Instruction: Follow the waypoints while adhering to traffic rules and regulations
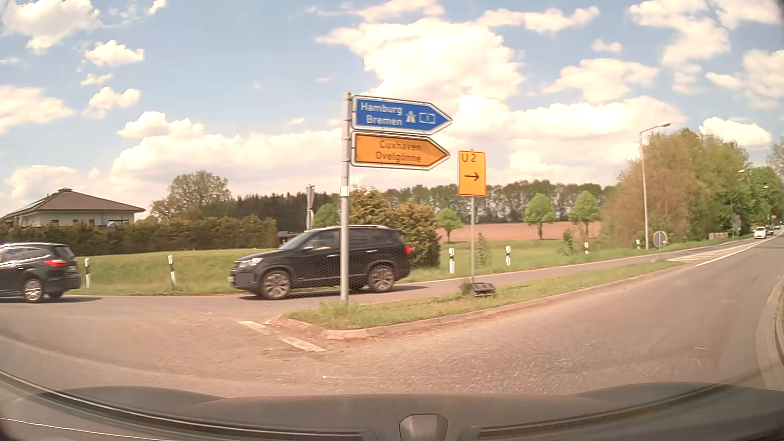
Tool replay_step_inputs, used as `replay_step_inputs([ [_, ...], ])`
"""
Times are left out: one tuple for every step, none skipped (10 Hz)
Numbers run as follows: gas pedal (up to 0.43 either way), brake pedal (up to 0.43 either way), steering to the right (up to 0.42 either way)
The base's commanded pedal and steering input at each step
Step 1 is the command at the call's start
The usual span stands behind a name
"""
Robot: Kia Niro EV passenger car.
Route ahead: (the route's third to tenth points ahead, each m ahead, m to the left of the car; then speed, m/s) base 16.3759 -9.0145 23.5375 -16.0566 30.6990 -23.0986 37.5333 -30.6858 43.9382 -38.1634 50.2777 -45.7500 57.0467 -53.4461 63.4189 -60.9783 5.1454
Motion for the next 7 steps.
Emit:
replay_step_inputs([
  [0.098, 0.000, 0.450],
  [0.098, 0.000, 0.448],
  [0.098, 0.000, 0.449],
  [0.098, 0.000, 0.449],
  [0.098, 0.000, 0.449],
  [0.098, 0.000, 0.445],
  [0.098, 0.000, 0.436],
])
